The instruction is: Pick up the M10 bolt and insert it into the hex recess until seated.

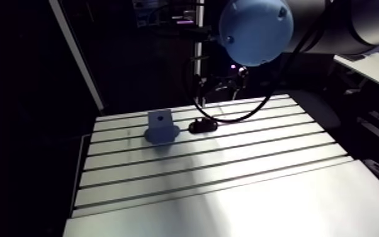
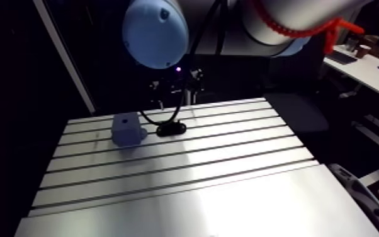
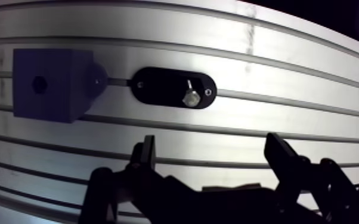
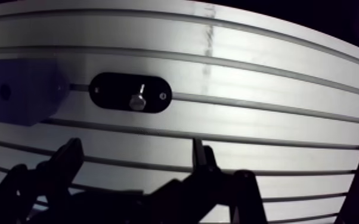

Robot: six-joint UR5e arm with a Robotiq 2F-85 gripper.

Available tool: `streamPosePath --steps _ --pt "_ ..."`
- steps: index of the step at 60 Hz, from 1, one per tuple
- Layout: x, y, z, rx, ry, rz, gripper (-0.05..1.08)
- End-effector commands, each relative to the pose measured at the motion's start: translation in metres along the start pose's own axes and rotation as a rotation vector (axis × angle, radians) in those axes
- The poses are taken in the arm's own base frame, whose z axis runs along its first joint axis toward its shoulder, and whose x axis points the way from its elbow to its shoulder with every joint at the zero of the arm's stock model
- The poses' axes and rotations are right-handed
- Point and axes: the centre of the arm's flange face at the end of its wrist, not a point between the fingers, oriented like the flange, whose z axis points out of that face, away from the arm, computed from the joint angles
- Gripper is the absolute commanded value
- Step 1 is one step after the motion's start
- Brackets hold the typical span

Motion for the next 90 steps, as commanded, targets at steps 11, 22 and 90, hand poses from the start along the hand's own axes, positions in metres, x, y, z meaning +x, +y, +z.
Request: streamPosePath --steps 11,22,90 --pt "0.005 -0.001 0.018 0.006 0.009 0.004 0.13" --pt "0.008 -0.001 0.022 0.003 0.023 0.029 0.27" --pt "0.015 -0.007 0.052 0.009 0.0 0.023 0.45"
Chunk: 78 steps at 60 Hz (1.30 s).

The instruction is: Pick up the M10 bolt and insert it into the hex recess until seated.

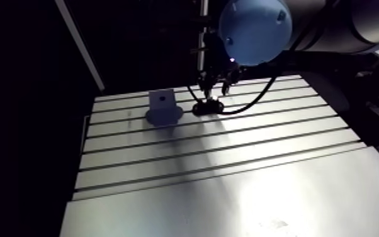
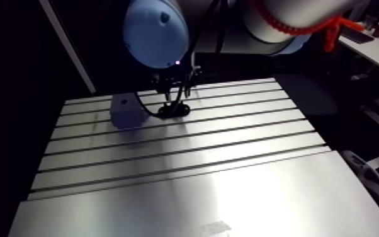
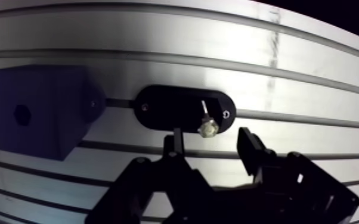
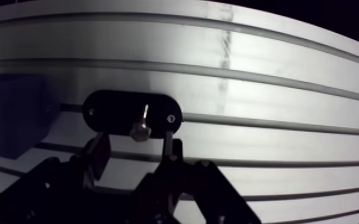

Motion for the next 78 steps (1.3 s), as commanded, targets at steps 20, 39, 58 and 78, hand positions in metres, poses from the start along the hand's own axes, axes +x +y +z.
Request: streamPosePath --steps 20,39,58,78 --pt "0.004 -0.001 0.009 0.0 0.012 -0.004 0.47" --pt "0.004 -0.001 0.01 0.0 0.012 -0.007 0.48" --pt "0.003 -0.001 0.01 0.0 0.012 -0.013 0.48" --pt "0.001 0.0 0.012 -0.001 0.007 -0.012 0.49"
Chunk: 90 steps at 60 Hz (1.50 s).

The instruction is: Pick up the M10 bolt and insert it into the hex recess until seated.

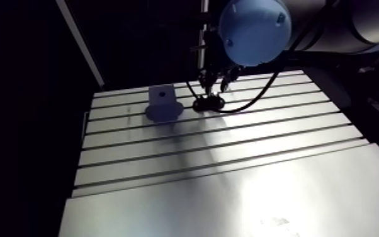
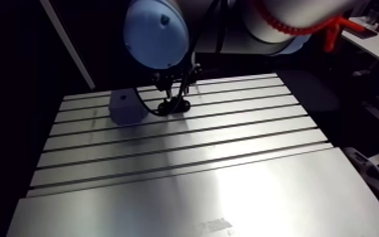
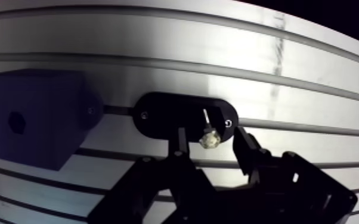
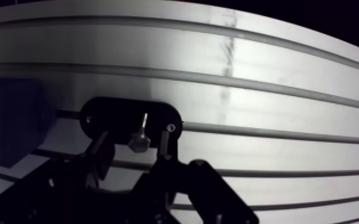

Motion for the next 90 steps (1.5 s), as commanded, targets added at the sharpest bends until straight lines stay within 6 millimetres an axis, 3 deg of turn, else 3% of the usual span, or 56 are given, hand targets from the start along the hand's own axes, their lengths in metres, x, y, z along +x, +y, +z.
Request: streamPosePath --steps 1,90 --pt "-0.0011 0.0011 0.0016 -0.001 -0.003 0.002 0.49" --pt "-0.0026 0.0017 0.004 0.002 -0.01 -0.013 0.54"
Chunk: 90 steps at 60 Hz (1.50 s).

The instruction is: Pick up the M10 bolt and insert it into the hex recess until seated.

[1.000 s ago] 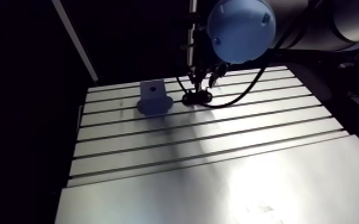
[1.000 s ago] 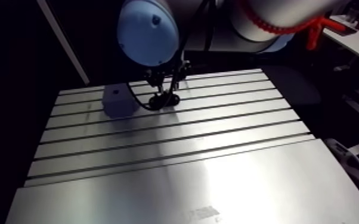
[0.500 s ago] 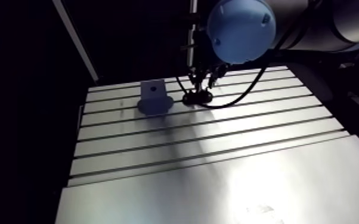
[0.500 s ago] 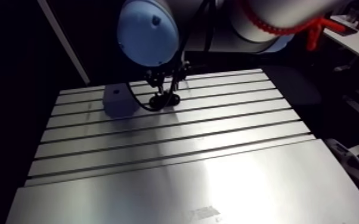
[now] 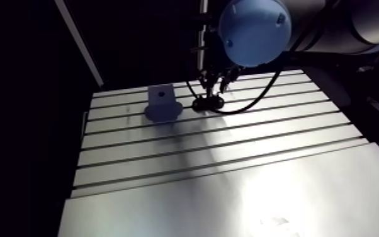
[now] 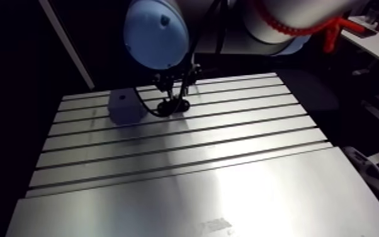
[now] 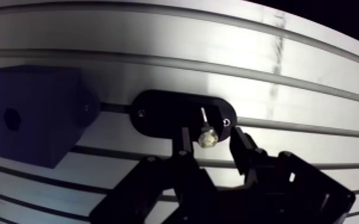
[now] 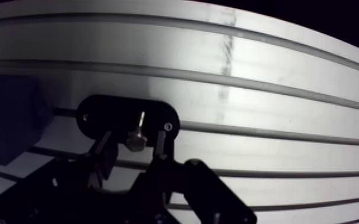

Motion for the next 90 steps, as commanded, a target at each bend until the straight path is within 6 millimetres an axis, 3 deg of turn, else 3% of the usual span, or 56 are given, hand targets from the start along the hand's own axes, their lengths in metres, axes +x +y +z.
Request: streamPosePath --steps 1,43,90 --pt "-0.0015 -0.0005 0.0019 0.003 -0.004 0.0 0.54" --pt "-0.0014 0.0005 0.0064 0.004 -0.012 0.003 0.61" --pt "0.0021 0.0004 0.007 0.008 -0.008 0.002 0.61"
